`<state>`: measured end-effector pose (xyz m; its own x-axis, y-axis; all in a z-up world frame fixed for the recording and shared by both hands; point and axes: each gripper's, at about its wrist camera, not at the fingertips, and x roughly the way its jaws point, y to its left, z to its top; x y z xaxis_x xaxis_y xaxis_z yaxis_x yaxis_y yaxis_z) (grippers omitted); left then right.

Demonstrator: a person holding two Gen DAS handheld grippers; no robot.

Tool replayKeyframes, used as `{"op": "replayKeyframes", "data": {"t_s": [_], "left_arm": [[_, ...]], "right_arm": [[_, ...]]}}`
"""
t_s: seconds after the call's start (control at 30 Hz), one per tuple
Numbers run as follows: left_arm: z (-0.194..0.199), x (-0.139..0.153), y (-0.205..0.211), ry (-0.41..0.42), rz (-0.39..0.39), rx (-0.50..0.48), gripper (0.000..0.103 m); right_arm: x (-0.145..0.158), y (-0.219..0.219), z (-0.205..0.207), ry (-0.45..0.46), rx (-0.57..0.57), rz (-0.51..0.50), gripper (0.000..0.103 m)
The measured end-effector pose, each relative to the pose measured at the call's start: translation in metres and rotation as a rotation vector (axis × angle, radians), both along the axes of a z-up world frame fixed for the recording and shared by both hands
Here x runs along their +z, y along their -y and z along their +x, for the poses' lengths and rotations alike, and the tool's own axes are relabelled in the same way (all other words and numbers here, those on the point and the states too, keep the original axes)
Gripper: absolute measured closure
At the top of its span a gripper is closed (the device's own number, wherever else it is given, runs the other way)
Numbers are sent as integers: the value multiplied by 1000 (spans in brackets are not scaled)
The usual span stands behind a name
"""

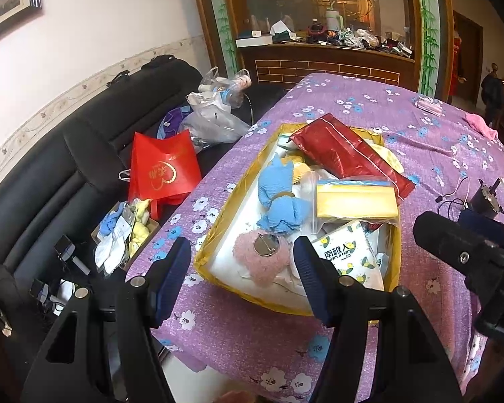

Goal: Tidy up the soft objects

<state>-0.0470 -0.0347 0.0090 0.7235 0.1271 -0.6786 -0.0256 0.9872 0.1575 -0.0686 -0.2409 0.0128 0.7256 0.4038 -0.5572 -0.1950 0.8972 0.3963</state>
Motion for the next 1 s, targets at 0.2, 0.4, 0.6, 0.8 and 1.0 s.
{"op": "replayKeyframes", "data": {"t_s": [0.2,0.4,0.6,0.8,1.0], "left_arm": [[-2,2,0,10,0,0,40],[0,0,0,0,-2,2,40],[0,-3,3,-5,9,2,40],[0,-5,4,-7,11,1,40],[2,-8,5,-19,16,-2,40]], "right_arm": [[0,0,-1,0,0,4,11],[0,-1,-2,4,-2,2,11],[-1,-1,-1,-1,-11,7,11],[-1,-4,-1,-3,-11,5,11],[-2,-5,-1,-8,-15,1,11]]}}
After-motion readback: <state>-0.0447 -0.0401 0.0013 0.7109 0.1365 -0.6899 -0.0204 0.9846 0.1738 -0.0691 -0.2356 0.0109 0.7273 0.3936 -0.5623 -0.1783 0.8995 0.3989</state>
